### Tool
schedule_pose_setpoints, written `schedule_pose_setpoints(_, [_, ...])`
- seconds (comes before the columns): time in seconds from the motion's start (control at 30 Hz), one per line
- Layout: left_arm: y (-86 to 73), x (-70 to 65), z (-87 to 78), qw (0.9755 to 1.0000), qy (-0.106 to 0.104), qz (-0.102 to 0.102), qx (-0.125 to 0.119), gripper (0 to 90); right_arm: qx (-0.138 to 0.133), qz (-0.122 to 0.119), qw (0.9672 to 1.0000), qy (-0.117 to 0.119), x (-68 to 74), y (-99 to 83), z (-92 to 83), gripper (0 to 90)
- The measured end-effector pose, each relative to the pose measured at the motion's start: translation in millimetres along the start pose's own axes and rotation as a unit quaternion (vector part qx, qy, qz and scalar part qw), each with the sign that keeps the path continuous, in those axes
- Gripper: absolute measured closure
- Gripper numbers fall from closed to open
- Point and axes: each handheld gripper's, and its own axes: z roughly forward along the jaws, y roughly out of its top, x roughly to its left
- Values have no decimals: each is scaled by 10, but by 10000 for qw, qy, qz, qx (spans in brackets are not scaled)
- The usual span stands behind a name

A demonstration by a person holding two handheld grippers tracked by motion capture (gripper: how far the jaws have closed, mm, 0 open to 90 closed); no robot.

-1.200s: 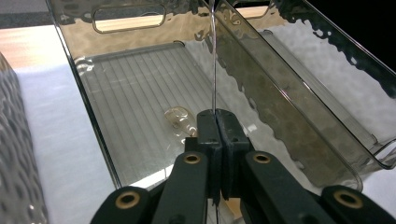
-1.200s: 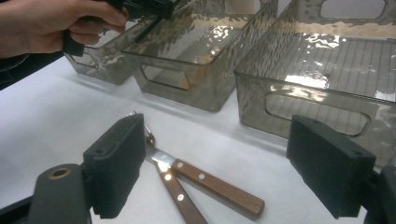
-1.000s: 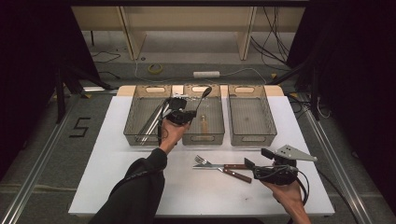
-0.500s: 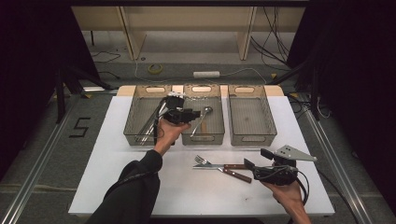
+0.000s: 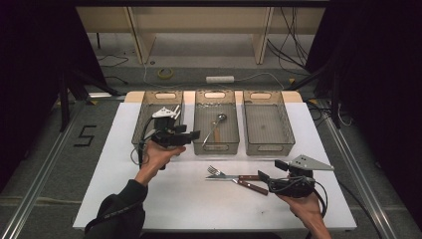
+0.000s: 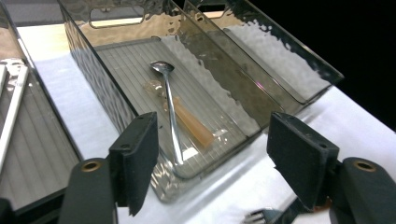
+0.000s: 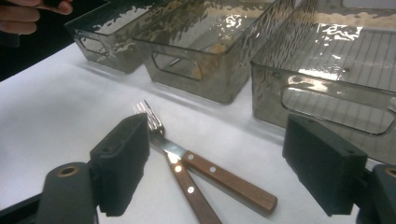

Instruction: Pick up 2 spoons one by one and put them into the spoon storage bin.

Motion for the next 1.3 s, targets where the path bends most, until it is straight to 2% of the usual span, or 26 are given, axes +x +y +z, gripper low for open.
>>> schedule_pose_setpoints(0.07, [-42,1,-47,10000,13,50,18,312,33,10,10000,12,-1,-1,7,251])
schedule_pose_setpoints(0.3, [-162,-36,-256,9994,-106,107,-305,277,115,-23,9999,-5,5,-3,21,271])
schedule_pose_setpoints(0.43, [-257,-45,-342,9991,-89,225,-351,261,152,-56,9999,-29,9,-6,22,281])
schedule_pose_setpoints(0.5, [-300,-38,-377,9990,-125,169,-404,255,171,-52,9998,-37,5,-6,25,286])
schedule_pose_setpoints(0.63, [-376,-44,-419,9987,-199,224,-409,240,186,-58,9998,-66,3,-4,39,303])
schedule_pose_setpoints(0.73, [-428,-43,-438,9985,-164,392,-355,228,217,-92,9997,-65,-8,-3,65,324])
schedule_pose_setpoints(1.0, [-584,14,-581,9985,-92,421,-348,220,325,-86,9993,-155,-73,-6,137,444])
schedule_pose_setpoints(1.07, [-622,28,-607,9987,-83,360,-365,220,348,-89,9992,-163,-91,-5,156,477])
schedule_pose_setpoints(1.3, [-713,27,-649,9987,0,384,-340,216,636,-223,9974,-271,-153,-12,272,584])
